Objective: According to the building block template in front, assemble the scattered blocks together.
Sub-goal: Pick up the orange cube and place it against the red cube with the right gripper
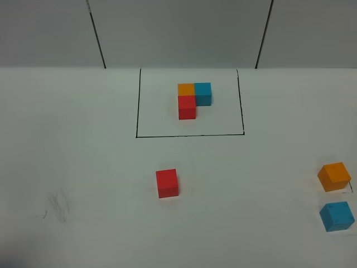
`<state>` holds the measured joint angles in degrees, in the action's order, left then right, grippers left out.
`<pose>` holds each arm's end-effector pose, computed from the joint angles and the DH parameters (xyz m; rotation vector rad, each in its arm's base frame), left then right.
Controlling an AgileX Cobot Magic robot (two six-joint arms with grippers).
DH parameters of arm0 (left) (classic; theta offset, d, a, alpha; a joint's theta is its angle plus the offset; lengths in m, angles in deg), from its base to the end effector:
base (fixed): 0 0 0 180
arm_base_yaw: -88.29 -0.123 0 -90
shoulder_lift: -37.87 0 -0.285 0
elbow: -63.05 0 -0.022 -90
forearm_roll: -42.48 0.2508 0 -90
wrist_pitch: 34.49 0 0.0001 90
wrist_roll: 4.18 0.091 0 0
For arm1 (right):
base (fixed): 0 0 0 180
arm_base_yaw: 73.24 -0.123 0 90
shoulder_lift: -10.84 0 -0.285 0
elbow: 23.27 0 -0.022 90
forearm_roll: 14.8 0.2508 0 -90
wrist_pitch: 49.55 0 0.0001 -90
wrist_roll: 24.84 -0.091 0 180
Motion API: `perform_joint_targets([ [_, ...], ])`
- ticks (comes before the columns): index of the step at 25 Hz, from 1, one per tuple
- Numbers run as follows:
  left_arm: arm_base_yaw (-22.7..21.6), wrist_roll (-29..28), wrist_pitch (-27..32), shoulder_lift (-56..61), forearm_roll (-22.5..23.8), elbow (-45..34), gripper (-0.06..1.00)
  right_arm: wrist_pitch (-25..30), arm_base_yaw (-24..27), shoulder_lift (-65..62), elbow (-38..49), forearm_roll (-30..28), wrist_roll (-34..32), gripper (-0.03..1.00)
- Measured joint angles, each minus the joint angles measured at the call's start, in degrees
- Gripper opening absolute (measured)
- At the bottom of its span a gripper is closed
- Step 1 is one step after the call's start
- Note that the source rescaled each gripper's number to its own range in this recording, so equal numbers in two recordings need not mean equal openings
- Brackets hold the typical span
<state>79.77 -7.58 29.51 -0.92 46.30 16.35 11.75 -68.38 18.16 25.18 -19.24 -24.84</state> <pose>0.0706 0.0161 0.2649 -0.2543 2.5978 0.1203 -0.0073 -0.0056 0.2773 0.0911 2.0419 -0.1457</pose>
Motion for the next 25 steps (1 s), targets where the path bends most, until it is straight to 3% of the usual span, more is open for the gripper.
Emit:
perform_joint_targets([
  [3,0.0,1.6,4.4,0.3,0.0,0.9,0.00,0.0,0.0,0.0,0.0,0.0,0.0,0.01],
  [14,0.0,4.0,4.5,7.1,-4.3,1.1,0.00,0.0,0.0,0.0,0.0,0.0,0.0,0.01],
  [21,0.0,9.2,4.5,12.0,-7.7,1.1,0.00,0.0,0.0,0.0,0.0,0.0,0.0,0.01],
  [25,0.0,7.4,4.5,13.3,-7.6,1.1,0.00,0.0,0.0,0.0,0.0,0.0,0.0,0.01],
])
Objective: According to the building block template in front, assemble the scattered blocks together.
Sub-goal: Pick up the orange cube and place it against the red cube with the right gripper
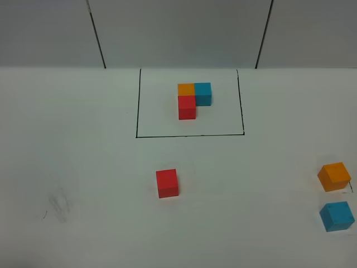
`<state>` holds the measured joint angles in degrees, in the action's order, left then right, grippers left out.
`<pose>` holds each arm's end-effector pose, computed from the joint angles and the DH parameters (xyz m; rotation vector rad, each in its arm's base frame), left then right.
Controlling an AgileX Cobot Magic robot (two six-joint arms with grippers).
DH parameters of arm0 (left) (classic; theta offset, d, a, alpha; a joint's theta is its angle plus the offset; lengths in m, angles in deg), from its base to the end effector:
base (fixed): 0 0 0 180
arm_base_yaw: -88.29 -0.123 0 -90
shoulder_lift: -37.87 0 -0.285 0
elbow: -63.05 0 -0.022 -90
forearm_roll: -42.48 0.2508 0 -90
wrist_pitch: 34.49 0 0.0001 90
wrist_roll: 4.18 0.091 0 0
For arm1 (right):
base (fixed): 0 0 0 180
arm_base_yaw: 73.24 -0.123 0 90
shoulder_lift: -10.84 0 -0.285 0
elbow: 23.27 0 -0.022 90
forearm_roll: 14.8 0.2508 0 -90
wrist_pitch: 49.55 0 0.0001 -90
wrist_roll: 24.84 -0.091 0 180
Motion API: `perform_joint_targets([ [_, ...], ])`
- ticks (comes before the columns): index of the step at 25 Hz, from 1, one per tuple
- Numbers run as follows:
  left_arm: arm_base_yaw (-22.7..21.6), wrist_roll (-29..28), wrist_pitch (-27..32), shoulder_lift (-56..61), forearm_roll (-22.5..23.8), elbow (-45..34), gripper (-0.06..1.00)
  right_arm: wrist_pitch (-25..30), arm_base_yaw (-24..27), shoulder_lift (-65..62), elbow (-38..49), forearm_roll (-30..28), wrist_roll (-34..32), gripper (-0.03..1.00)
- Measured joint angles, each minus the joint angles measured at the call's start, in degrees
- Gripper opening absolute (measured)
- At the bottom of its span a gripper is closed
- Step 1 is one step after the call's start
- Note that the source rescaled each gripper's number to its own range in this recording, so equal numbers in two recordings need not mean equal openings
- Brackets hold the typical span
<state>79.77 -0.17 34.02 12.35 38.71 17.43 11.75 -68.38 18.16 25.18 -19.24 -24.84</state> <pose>0.0323 -0.0008 0.2784 -0.0977 2.4325 0.0128 -0.0073 -0.0056 0.2773 0.0911 2.0419 -0.1457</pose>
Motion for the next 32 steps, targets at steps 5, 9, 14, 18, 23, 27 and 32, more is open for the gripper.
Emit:
perform_joint_targets([
  [5,0.0,-4.5,-1.9,1.6,0.9,-0.4,0.00,0.0,0.0,0.0,0.0,0.0,0.0,0.01],
  [9,0.0,-4.5,-3.0,2.3,1.2,-0.4,0.00,0.0,0.0,0.0,0.0,0.0,0.0,0.01],
  [14,0.0,-3.1,-4.6,2.3,1.4,-1.4,0.00,0.0,0.0,0.0,0.0,0.0,0.0,0.01],
  [18,0.0,-2.7,-6.4,2.3,1.4,-2.5,0.00,0.0,0.0,0.0,0.0,0.0,0.0,0.01],
  [23,0.0,-2.7,-6.8,2.3,1.4,-2.5,0.00,0.0,0.0,0.0,0.0,0.0,0.0,0.01],
  [27,0.0,-2.7,-6.8,2.3,1.4,-2.6,0.00,0.0,0.0,0.0,0.0,0.0,0.0,0.01],
  [32,0.0,-2.7,-6.8,2.3,1.4,-2.6,0.00,0.0,0.0,0.0,0.0,0.0,0.0,0.01],
])
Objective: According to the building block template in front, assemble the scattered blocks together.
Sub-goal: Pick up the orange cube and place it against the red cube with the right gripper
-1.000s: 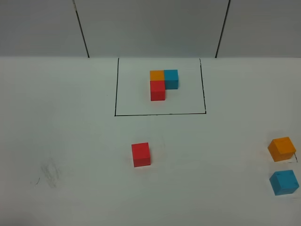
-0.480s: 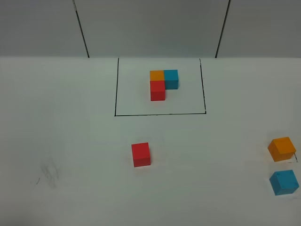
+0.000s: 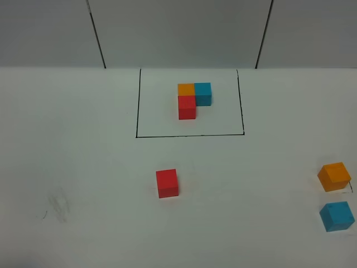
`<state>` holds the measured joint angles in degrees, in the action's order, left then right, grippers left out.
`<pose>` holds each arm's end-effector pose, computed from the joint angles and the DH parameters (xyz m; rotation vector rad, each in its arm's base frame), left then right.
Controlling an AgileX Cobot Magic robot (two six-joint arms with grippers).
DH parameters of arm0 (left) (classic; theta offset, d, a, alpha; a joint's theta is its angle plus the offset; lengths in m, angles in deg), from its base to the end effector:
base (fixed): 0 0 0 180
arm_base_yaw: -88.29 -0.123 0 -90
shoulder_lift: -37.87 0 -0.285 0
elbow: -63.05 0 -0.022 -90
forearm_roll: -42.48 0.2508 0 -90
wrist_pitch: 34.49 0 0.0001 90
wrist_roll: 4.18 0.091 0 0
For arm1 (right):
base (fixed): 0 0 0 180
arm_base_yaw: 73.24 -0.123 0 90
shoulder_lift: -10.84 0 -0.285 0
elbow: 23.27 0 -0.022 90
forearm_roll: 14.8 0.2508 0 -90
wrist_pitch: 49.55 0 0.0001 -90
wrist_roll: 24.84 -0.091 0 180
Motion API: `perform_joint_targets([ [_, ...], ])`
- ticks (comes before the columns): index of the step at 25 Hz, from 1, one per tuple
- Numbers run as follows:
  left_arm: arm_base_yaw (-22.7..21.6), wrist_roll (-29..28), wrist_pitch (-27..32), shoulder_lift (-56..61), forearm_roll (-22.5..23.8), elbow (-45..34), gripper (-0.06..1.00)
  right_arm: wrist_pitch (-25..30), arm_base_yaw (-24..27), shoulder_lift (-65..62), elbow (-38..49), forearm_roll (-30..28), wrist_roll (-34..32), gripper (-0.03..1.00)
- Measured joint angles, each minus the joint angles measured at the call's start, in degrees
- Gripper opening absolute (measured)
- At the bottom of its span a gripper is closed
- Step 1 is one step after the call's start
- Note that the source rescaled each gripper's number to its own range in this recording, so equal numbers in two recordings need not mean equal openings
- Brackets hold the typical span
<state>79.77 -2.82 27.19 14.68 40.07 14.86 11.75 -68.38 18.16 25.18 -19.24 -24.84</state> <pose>0.0352 0.0019 0.2740 -0.1495 2.3168 0.0340 -0.0073 -0.0056 0.2773 0.0911 2.0419 -0.1457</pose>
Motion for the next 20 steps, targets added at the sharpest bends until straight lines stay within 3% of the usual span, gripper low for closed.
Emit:
perform_joint_targets([
  [20,2.5,-0.2,-0.1,8.3,0.0,-0.1,0.00,0.0,0.0,0.0,0.0,0.0,0.0,0.01],
])
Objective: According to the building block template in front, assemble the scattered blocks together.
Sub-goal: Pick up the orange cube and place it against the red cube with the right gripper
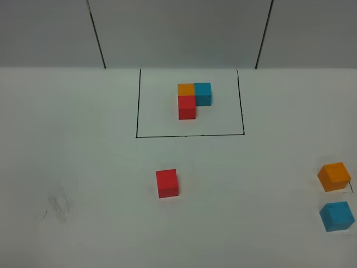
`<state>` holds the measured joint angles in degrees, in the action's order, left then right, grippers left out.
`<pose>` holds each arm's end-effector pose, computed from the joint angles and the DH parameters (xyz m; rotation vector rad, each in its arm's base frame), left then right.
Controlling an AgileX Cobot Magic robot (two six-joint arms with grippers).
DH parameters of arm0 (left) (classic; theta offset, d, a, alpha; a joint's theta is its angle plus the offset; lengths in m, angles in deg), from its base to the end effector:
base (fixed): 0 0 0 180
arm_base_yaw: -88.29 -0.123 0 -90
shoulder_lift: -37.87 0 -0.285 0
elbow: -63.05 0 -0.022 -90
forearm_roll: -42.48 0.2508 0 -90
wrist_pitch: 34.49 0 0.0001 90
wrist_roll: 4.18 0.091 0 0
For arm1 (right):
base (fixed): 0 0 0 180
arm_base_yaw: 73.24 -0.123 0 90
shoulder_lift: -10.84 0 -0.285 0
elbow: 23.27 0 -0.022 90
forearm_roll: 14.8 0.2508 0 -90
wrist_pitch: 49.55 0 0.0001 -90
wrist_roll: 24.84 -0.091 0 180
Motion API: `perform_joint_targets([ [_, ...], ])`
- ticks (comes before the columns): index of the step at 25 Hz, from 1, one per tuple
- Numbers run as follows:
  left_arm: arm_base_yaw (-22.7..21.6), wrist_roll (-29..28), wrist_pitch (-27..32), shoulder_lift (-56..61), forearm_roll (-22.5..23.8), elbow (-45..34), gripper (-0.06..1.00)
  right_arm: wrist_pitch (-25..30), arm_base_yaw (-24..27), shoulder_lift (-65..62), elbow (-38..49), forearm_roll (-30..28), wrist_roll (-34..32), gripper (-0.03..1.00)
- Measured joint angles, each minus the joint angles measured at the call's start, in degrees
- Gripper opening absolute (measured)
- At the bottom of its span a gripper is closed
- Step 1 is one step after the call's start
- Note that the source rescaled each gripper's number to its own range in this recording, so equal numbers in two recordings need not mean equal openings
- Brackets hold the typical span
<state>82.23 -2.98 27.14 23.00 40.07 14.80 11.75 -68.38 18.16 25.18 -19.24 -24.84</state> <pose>0.0133 -0.0020 0.2773 -0.0930 2.1745 0.0206 -0.0073 -0.0056 0.2773 0.0911 2.0419 -0.1457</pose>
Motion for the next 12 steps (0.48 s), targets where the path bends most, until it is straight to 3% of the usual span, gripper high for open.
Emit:
perform_joint_targets([
  [6,4.3,0.1,-0.1,5.4,0.0,0.0,0.00,0.0,0.0,0.0,0.0,0.0,0.0,0.01],
  [12,4.5,0.0,0.0,7.4,0.0,0.0,0.00,0.0,0.0,0.0,0.0,0.0,0.0,0.01],
])
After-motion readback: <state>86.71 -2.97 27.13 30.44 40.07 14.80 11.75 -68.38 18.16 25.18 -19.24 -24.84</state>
